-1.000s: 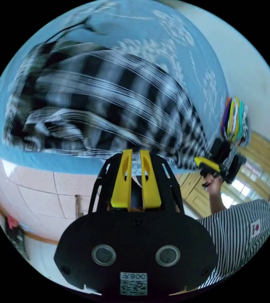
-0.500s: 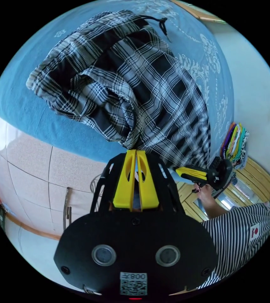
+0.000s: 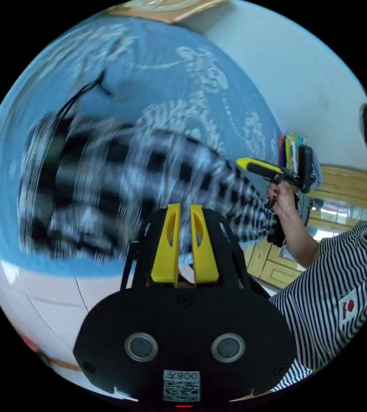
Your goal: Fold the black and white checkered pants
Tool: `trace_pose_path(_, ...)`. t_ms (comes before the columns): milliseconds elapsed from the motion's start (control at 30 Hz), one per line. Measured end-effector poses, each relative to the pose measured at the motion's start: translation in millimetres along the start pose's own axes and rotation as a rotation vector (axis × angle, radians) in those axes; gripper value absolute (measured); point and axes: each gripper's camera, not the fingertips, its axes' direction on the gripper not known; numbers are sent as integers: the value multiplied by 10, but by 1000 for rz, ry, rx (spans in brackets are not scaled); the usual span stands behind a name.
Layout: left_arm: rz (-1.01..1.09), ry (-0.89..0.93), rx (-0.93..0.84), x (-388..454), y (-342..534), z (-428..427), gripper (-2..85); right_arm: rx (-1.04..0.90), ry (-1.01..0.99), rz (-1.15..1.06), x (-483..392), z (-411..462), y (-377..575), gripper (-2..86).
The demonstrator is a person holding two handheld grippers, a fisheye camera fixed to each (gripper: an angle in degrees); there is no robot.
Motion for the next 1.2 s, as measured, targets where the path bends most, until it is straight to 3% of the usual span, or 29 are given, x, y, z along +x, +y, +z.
trace_pose_path(200, 277, -28, 46, 407, -683, 45, 30, -111, 10, -53, -252, 133, -6, 12)
trace_pose_path(300, 276, -103, -46, 453, -759, 172, 23, -93, -30, -45, -320, 83, 43, 6)
trace_pose_path(500, 246, -72, -36, 538, -634, -16, 26, -94, -61, -63, -409, -22, 57, 2)
trace_pose_path(667, 373, -45, 26, 909, -803, -160, 42, -98, -62, -75, -443, -98, 58, 2)
trace_pose_path(833, 480, -244, -134, 1234, -969, 144, 40, -100, -40, -112, -495, -140, 105, 2)
trace_pose_path(1000, 460, -255, -121, 1360, -1010, 183, 14, -87, -71, -92, -414, -162, 148, 2)
trace_pose_path(1200, 414, -149, 29, 1556, -1197, -2, 5, -68, -74, -77, -328, -242, 214, 1)
